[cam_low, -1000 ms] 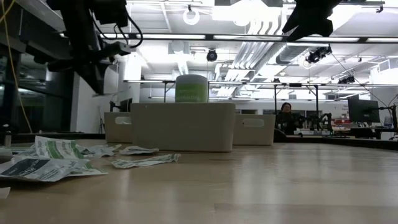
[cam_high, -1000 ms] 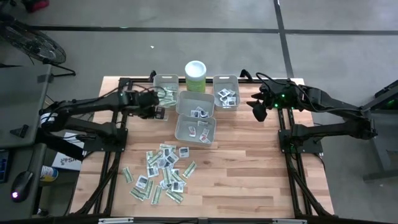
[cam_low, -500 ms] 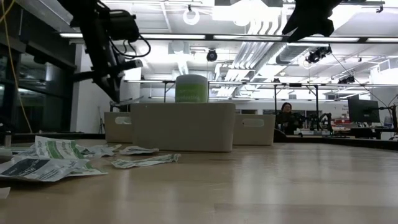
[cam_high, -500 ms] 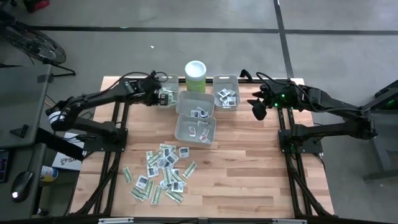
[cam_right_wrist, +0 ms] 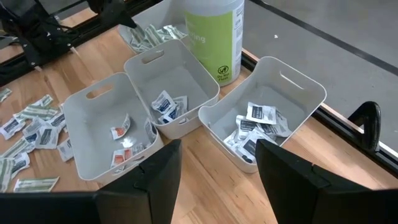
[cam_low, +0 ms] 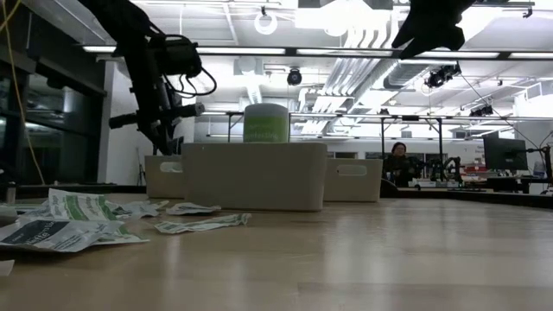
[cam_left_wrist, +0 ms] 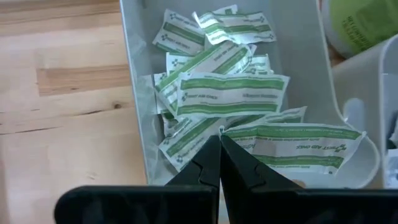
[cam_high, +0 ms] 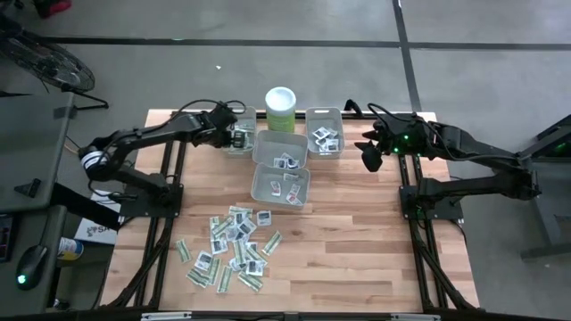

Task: Pick & Place First Aid Supplies
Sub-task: Put the bandage pack into the left bin

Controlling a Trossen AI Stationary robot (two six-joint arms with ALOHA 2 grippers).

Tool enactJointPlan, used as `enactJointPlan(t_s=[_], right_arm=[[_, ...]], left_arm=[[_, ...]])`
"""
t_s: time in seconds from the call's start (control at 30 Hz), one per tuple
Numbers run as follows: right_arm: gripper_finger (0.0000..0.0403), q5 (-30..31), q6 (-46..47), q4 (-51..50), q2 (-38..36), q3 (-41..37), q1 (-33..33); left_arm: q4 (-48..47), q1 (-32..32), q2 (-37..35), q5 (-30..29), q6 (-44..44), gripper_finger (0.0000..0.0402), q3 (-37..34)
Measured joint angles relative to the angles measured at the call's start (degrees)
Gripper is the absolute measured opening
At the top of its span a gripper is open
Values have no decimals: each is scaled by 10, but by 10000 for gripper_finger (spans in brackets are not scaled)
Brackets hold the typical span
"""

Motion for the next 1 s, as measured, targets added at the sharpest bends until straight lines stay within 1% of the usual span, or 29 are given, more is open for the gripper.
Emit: enactJointPlan(t_s=[0.1, 0.2, 0.43, 0.5, 0.6, 0.67, 0.77, 0.83, 0.9, 1.0], right_arm=[[199, 4, 0, 0, 0, 0, 0], [199, 7, 0, 0, 0, 0, 0], [199, 7, 0, 0, 0, 0, 0], [199, 7, 0, 0, 0, 0, 0], [199, 4, 0, 0, 0, 0, 0], [199, 2, 0, 0, 0, 0, 0], [199, 2, 0, -1, 0, 0, 0], [199, 2, 0, -1, 0, 0, 0], [199, 2, 0, -2, 0, 0, 0], [199, -2, -1, -6, 0, 0, 0]], left_arm=[[-1, 0, 7, 3, 0, 5, 0], [-1, 0, 8, 3, 2, 17, 0], [-1, 0, 8, 3, 20, 69, 0], [-8, 0, 8, 20, 46, 81, 4], [-46, -1, 8, 63, 115, 86, 26], [-96, -4, 7, 106, 161, 86, 44], [-175, -27, 5, 133, 204, 81, 67], [-220, -48, -5, 133, 215, 77, 70], [-244, -76, -17, 132, 215, 73, 70], [-263, -124, -37, 131, 183, 69, 64]])
